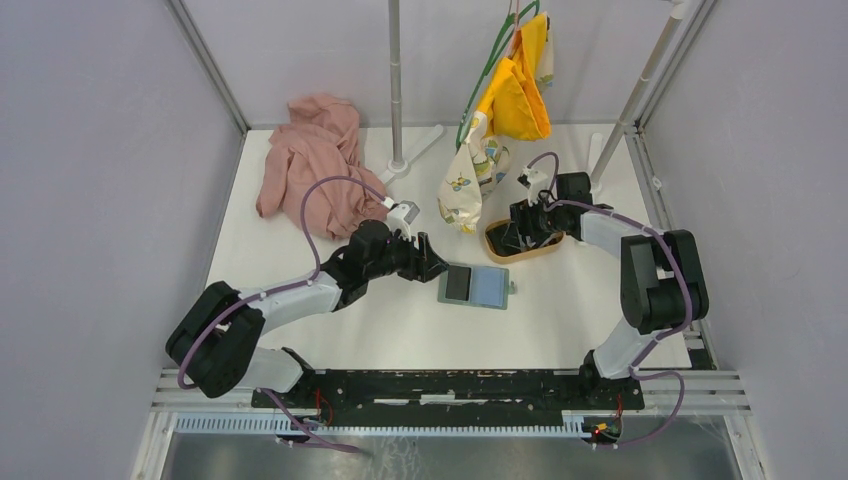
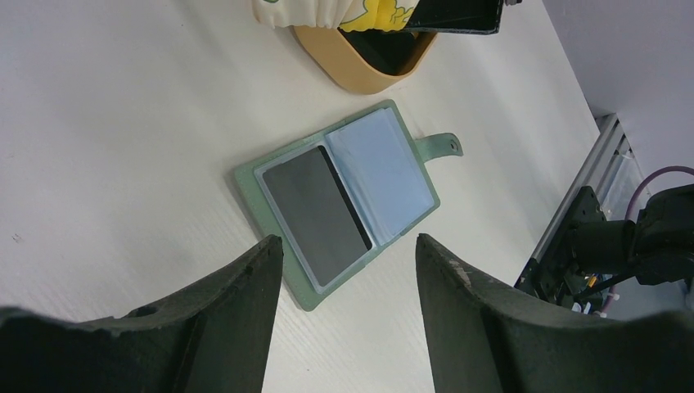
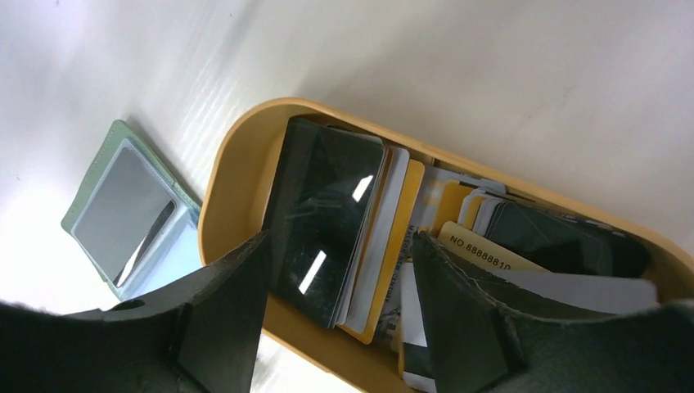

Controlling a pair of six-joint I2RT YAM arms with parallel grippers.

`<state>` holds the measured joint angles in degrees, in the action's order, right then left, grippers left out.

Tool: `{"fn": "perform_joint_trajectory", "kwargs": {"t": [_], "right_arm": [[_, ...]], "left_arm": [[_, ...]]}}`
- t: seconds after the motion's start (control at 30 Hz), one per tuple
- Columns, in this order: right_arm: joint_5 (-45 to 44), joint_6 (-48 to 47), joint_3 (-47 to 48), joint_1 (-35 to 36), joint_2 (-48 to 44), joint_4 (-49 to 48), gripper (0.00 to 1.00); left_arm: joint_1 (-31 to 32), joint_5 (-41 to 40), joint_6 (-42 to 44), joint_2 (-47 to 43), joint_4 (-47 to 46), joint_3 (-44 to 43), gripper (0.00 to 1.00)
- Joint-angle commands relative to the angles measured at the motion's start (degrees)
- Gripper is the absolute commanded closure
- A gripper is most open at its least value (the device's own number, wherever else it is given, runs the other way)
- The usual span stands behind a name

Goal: Put the credit cards into the card holder
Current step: Pick up the credit card from the storage box.

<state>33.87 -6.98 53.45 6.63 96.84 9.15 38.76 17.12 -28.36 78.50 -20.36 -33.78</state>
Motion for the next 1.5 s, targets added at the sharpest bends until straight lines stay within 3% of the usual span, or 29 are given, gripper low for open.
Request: {"fn": "perform_joint_trajectory", "kwargs": {"t": [0.0, 0.57, 0.9, 1.23, 1.47], "right_arm": [[1.53, -0.53, 1.66, -0.34, 2.13, 2.35, 0.32], [17.49, 6.89, -0.95, -1.02, -1.13, -3.88, 0.43], [20.94, 15.48, -3.52, -2.20, 3.36, -8.67, 0.45], [19.60, 15.32, -2.59, -2.26, 6.46, -7.20, 0.44], [22.03, 15.53, -1.66, -4.26, 5.18, -6.63, 0.50]], "left_arm": [[0.29, 1.50, 0.32, 0.18, -3.28, -1.49, 0.34], [0.26, 1.86, -0.36, -0.32, -3.28, -1.33, 0.34], [0.25, 2.34, -0.90, -0.27, -3.53, -1.47, 0.34], [0.35, 3.11, -1.30, 0.11, -3.98, -1.68, 0.34], [0.35, 3.09, -1.35, -0.88, -3.91, -1.28, 0.33]]}}
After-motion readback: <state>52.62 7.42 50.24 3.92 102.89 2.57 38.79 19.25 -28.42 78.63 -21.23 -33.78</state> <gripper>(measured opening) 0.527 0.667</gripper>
